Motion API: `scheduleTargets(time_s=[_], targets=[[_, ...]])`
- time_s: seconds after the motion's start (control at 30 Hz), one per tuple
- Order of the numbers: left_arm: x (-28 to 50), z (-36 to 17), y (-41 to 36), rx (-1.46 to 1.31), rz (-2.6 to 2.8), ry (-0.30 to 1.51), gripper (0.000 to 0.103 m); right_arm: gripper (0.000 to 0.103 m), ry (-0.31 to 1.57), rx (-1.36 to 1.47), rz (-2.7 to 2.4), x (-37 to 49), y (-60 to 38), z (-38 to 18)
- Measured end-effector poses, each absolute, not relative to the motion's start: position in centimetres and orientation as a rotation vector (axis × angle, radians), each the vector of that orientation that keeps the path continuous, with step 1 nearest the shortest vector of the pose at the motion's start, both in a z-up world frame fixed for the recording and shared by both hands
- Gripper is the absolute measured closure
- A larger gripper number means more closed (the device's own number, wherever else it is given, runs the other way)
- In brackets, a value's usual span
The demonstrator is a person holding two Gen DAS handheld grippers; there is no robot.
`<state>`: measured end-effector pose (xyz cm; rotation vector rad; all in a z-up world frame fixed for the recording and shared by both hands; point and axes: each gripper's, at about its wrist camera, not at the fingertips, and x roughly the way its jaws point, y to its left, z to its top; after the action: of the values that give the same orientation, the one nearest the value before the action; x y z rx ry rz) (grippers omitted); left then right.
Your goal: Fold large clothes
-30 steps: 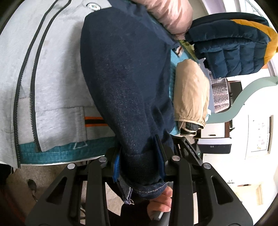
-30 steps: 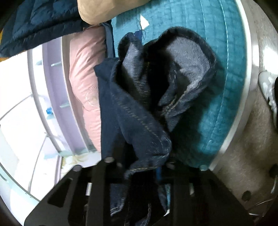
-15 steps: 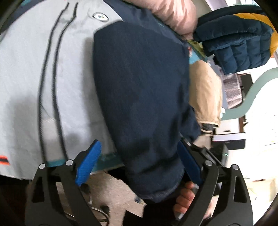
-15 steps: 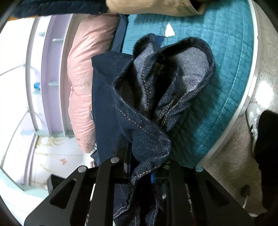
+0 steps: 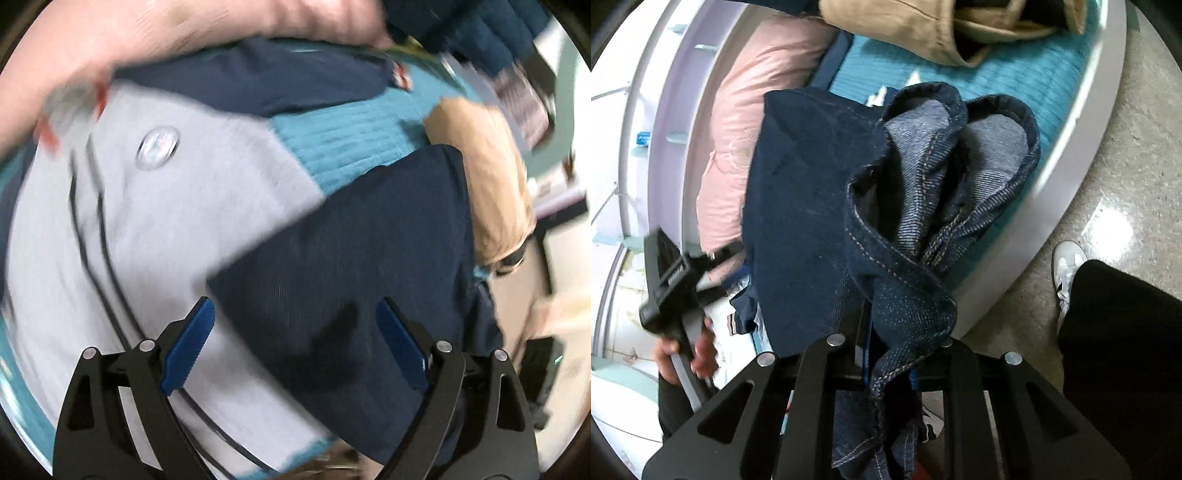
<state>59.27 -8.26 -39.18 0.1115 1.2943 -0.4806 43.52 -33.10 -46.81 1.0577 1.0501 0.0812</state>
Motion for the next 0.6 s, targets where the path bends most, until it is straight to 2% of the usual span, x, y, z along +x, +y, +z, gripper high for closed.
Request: scheduleTargets(time_s=[0.1, 0.27, 0.37, 0.5, 0.6], targets=[[61.8, -39.6, -10.6, 0.202, -0.567, 1.317, 0.014, 0.090, 1.068, 0.998, 0.058, 43.8, -32.8, -47.0], [64.9, -41.3, -13.8, 0.190, -0.687, 1.394, 0.013, 0.090, 1.103, 0.964, 0.026, 43.4, -33.0, -47.8], [66.6, -43.4, -16.0, 0.238, -0.765, 1.489, 0.011, 0.090, 1.123, 0.998, 0.036, 43.1, -33.4, -48.8], [68.6, -46.7, -16.5, 0.156, -0.804, 1.641, 0.004, 0.090, 1.132, 0.998, 0.042, 43.0, -33.6, -49.2], [69.2, -48.2, -16.8, 0.138, -0.812, 1.711, 0.004, 0.090, 1.137, 1.010, 0.046, 43.2, -33.8, -49.4]])
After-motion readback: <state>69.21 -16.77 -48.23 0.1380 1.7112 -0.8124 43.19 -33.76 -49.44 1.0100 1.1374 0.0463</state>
